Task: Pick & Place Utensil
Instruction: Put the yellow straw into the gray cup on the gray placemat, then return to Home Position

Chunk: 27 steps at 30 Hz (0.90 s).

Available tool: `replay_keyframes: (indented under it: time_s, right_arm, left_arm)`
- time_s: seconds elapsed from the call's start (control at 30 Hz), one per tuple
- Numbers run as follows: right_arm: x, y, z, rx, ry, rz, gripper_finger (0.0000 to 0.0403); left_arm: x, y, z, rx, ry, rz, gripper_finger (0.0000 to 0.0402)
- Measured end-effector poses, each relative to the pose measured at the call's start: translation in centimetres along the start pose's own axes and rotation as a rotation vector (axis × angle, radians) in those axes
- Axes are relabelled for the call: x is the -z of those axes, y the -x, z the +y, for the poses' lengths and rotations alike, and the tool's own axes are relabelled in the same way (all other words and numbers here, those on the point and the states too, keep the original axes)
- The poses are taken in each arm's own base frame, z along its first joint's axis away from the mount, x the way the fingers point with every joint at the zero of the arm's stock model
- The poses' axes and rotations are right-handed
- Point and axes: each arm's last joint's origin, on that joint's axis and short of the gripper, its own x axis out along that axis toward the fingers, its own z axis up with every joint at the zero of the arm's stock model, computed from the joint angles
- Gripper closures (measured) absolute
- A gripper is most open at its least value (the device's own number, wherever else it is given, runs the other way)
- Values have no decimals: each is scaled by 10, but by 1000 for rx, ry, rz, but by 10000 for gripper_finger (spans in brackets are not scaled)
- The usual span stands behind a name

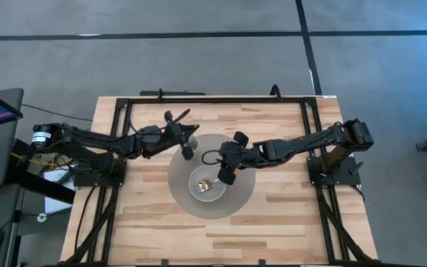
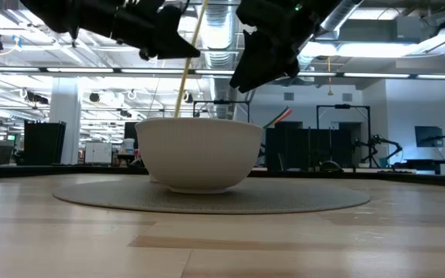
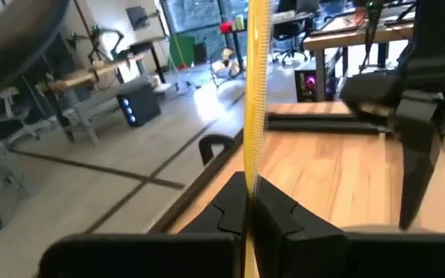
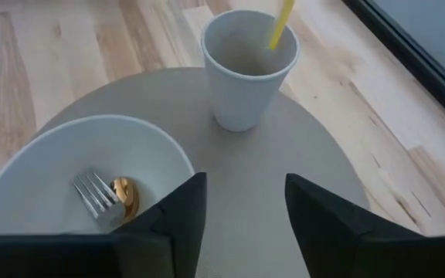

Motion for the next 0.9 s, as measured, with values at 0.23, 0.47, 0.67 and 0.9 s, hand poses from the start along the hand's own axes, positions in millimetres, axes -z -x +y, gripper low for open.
replay_keyframes:
  time_s: [0.23, 0.47, 0.67, 0.9]
  right_arm:
    - [0, 0, 0, -3, -1, -1, 238]
    - [-4, 0, 1, -14, -17, -35, 240]
    - [-5, 0, 2, -18, -21, -48, 246]
    - [-10, 13, 0, -31, 9, -66, 248]
  left_arm:
    - [35, 6, 3, -10, 102, 100, 389]
    - [45, 10, 1, 8, 116, 116, 346]
    - [40, 11, 0, 81, 159, 73, 290]
    - [8, 37, 4, 126, 212, -72, 255]
